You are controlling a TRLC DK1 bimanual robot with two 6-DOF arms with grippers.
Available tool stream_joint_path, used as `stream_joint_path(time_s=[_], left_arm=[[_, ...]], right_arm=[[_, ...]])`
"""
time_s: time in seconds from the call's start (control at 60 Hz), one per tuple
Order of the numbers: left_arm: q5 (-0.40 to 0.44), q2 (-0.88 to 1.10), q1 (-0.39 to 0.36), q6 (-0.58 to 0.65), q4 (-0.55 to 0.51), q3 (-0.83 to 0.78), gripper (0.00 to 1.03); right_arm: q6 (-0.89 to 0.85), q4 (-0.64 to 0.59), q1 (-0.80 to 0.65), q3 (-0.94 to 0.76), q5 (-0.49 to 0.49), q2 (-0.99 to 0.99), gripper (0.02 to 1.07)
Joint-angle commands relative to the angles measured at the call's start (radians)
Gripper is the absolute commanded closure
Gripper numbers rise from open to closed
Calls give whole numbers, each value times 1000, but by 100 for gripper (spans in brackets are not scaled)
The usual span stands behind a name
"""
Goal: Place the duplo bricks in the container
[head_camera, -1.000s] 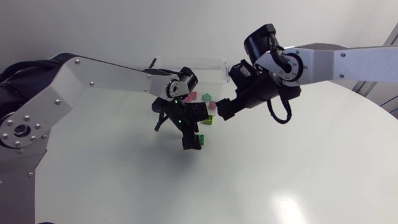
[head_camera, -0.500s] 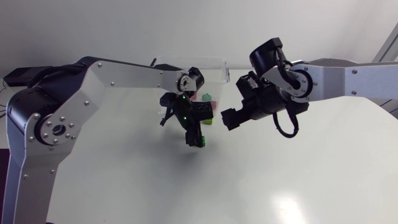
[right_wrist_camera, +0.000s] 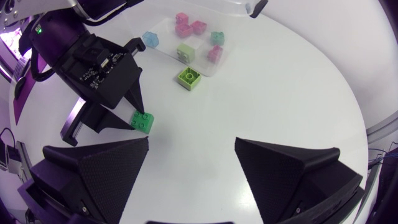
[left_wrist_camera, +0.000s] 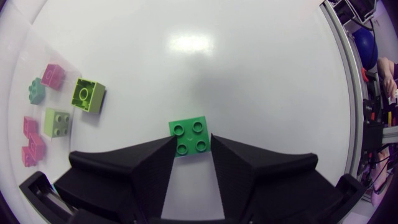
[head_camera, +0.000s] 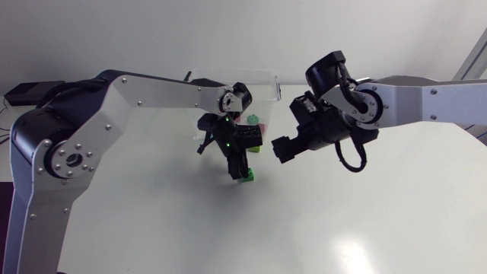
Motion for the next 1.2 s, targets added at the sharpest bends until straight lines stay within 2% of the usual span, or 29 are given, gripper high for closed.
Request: stream_joint_path(time_s=[0.0,0.117,0.283,0.533,0.9,1.183], left_arm=[[-24,51,-1,16,-38,-2,50],[-49,36,8,5,-49,-16,34],[-102,42,5,-36,-54,-38,23],[-118,56,7,-79,-75,13,23],[-141,135,4,-197,-225,191,23],[-141,131,-38,-278,-232,232,23]], right_arm=[[15,5,1,-28,9,-21,7],[15,6,1,-34,11,-21,7],[13,5,3,-37,11,-22,7],[6,3,-5,-54,11,-41,7],[-13,3,-29,-82,11,-67,7],[-25,3,-48,-100,6,-87,7]])
